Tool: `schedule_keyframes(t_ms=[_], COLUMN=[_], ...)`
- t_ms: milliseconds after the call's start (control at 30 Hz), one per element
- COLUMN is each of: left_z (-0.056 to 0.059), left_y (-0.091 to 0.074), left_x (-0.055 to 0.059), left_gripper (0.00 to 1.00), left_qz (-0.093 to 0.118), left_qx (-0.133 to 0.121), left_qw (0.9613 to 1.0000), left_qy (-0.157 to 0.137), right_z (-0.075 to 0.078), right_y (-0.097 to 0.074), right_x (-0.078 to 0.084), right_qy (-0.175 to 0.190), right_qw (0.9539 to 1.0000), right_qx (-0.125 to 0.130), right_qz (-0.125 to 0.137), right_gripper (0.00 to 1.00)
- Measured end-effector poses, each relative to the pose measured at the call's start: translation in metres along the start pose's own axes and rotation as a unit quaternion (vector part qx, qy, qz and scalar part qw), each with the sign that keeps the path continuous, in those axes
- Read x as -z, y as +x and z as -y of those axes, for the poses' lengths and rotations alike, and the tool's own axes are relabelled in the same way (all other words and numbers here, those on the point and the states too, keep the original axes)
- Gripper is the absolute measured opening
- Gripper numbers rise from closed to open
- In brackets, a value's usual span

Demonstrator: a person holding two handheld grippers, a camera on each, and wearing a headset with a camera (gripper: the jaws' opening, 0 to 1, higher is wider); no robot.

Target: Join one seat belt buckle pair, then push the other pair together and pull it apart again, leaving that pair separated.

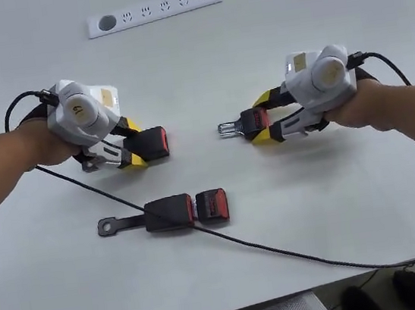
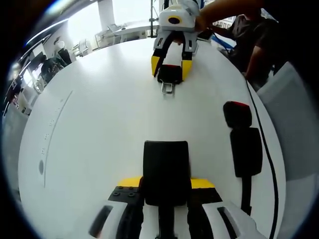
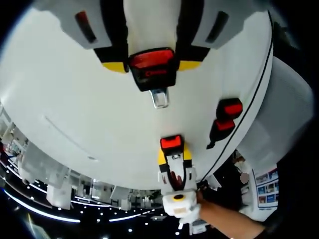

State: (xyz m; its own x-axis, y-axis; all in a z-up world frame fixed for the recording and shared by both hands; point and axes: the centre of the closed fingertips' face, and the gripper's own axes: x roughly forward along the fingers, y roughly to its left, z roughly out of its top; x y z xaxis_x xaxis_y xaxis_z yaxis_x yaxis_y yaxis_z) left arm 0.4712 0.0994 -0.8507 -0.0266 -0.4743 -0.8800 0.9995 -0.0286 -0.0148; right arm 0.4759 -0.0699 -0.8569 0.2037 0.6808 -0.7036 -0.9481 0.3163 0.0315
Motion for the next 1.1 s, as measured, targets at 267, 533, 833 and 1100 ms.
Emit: schedule_keyframes(t_ms=[267, 533, 833, 1100], left_z=[0.001, 0.001, 0.007, 0.000], left_y=[0.000, 0.000, 0.001, -0.011], left_x=[0.000, 0.000, -0.002, -0.019], left_gripper=[0.34, 0.34, 0.39, 0.68], left_qz=[-0.004, -0.019, -0.051, -0.016], left_qx=[-0.004, -0.003, 0.003, -0.047], left_qw=[1.0000, 0.9998, 0.9986, 0.9968], left_qy=[-0.004, -0.003, -0.009, -0.062], right_z=[0.001, 0.000, 0.001, 0.003], right_y=[-0.013, -0.020, -0.020, -0.042], right_x=[0.007, 0.013, 0.012, -0.002], right_qy=[0.002, 0.007, 0.023, 0.081], right_qw=[1.0000, 0.9999, 0.9985, 0.9889], right_qx=[0.005, 0.009, 0.044, 0.119], right_qz=[-0.002, -0.013, -0.023, 0.039], right_gripper=[0.37, 0.38, 0.60, 0.83])
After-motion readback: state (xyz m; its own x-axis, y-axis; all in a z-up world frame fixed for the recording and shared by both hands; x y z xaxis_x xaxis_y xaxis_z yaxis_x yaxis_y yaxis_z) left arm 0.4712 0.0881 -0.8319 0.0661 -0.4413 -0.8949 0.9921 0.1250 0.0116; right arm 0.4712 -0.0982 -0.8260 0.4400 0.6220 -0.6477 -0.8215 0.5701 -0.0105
